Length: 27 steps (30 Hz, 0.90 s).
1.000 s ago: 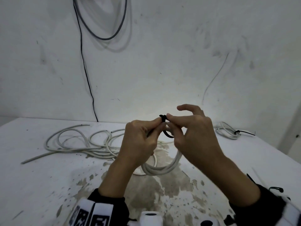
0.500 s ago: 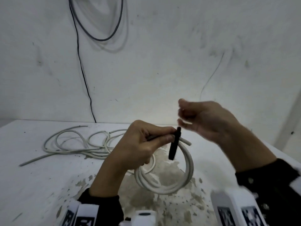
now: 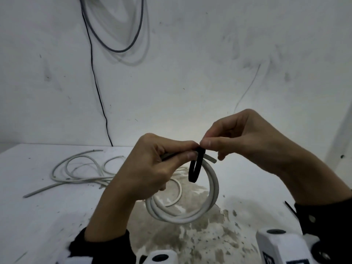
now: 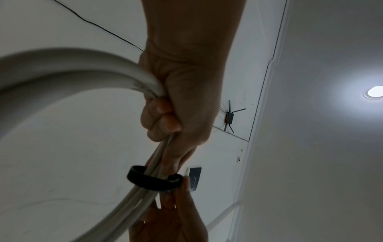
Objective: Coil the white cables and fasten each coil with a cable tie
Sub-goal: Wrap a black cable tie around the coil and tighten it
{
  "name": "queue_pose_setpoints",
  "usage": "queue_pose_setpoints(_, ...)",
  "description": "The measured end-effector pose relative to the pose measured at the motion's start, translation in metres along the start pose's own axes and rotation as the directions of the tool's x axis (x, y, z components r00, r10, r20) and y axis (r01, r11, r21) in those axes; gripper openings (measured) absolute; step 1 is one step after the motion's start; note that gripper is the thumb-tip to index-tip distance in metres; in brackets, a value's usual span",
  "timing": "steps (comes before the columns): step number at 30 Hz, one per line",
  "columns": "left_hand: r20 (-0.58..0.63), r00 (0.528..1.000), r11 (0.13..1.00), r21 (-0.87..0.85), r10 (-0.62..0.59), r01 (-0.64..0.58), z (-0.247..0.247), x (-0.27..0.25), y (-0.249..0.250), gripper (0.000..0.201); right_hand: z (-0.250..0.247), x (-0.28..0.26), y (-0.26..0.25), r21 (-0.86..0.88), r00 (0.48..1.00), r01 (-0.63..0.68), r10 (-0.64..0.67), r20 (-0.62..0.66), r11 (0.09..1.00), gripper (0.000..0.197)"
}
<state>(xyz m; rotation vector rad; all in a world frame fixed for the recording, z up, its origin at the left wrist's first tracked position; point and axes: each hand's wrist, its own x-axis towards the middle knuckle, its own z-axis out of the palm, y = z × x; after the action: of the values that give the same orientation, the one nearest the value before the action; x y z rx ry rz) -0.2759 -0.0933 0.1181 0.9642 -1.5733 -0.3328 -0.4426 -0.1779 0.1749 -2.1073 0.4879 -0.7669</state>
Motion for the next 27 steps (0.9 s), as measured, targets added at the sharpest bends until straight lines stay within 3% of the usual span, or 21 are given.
queue_pose_setpoints(5,-0.017,0.999,0.998,0.051,-0.042,0.043,-0.003,-0.001,-0.010,0.021,0.014,0.008,0.007,-0.013,0.992,-0.124,0.125,0.006,0.992,0.012)
queue_pose_setpoints(8,0.030,0.997,0.996,0.052,-0.071,0.069,-0.004,-0.002,-0.018,0.019,0.014,0.018,0.015,0.202,0.947,-0.243,0.277,-0.164,0.949,0.015)
queue_pose_setpoints(10,0.064,0.994,0.994,0.057,-0.093,0.090,-0.001,-0.001,-0.022,0.023,0.012,0.025,0.017,0.355,0.883,-0.240,0.355,-0.307,0.904,0.017)
queue_pose_setpoints(12,0.054,0.992,0.993,0.021,-0.116,0.115,0.002,0.001,-0.025,0.023,0.015,0.029,0.019,0.383,0.862,-0.216,0.360,-0.357,0.898,0.021)
queue_pose_setpoints(18,-0.040,0.988,0.989,0.014,-0.150,0.150,0.001,0.005,-0.033,0.023,0.019,0.023,0.021,0.166,0.943,-0.300,0.318,-0.096,0.939,0.018)
queue_pose_setpoints(27,-0.006,0.978,0.978,-0.009,-0.208,0.208,0.003,0.004,-0.038,0.023,0.027,0.039,0.029,0.401,0.854,-0.339,0.457,-0.249,0.851,0.011)
